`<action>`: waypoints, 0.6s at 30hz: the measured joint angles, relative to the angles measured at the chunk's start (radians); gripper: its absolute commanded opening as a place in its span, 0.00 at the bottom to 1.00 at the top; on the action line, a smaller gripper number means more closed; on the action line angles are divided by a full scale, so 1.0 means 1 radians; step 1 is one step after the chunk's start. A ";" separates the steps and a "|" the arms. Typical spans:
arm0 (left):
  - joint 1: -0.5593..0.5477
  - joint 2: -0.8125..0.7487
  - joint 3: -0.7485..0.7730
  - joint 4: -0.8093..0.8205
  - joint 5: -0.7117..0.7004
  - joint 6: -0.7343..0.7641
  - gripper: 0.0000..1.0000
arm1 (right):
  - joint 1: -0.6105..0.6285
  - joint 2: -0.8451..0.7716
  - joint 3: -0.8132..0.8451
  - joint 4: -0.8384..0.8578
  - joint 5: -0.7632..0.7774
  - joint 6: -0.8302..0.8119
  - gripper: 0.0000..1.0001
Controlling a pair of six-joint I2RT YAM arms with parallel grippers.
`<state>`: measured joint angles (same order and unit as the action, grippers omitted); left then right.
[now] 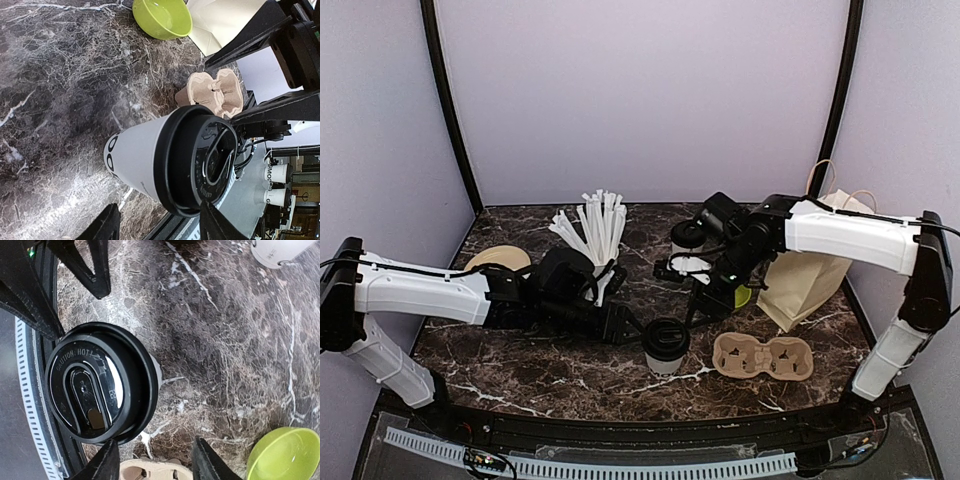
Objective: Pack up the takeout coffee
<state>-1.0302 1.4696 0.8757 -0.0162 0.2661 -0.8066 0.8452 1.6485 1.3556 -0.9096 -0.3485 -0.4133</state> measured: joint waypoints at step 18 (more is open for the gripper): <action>0.024 0.016 0.001 0.000 0.002 -0.003 0.47 | -0.087 -0.042 -0.094 -0.005 -0.190 0.006 0.55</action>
<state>-1.0065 1.4857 0.8764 -0.0158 0.2680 -0.8097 0.7582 1.6070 1.2617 -0.9142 -0.5381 -0.4072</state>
